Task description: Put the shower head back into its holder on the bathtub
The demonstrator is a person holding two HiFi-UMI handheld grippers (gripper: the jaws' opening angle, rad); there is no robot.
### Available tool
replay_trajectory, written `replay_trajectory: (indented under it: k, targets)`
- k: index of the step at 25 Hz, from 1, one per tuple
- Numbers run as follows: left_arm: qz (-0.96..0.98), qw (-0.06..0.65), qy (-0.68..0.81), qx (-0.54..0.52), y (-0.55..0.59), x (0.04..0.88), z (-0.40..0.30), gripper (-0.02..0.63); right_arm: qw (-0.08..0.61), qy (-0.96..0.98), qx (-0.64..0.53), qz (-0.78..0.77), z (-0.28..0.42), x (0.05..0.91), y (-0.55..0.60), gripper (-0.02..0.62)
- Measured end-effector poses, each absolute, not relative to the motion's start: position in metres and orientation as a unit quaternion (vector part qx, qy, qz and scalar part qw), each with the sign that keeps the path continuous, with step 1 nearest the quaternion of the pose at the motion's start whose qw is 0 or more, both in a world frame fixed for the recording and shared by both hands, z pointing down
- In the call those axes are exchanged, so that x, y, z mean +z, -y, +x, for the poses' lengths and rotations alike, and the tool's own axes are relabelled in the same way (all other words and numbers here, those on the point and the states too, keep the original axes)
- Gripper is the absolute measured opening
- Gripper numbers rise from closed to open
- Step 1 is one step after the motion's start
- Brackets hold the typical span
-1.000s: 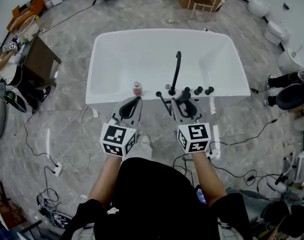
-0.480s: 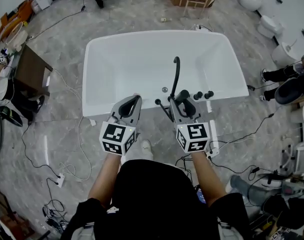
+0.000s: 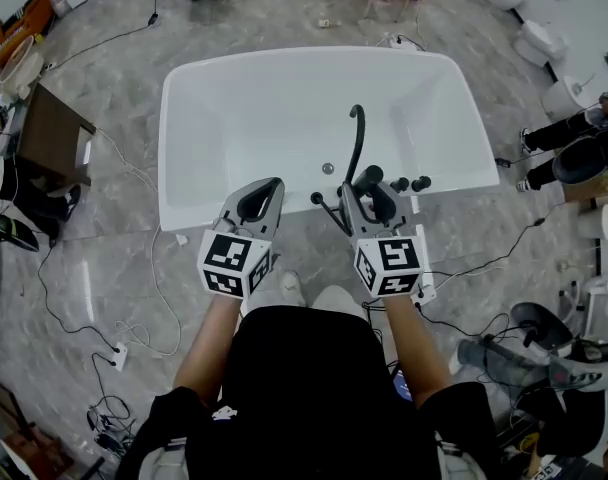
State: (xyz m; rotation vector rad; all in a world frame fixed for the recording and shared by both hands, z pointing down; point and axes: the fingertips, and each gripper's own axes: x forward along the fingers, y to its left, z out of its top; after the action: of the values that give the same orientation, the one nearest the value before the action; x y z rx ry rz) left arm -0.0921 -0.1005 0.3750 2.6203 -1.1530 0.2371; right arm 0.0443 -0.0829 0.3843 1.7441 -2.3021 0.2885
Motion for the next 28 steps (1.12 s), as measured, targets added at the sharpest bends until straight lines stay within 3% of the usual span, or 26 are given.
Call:
replay_trajectory:
  k: [28]
  targets:
    - [0.88,0.127,0.45,0.084,0.167,0.37,-0.08,0.014,0.095,0.842,0.069,0.526,0.034,0.358,0.173,0.146]
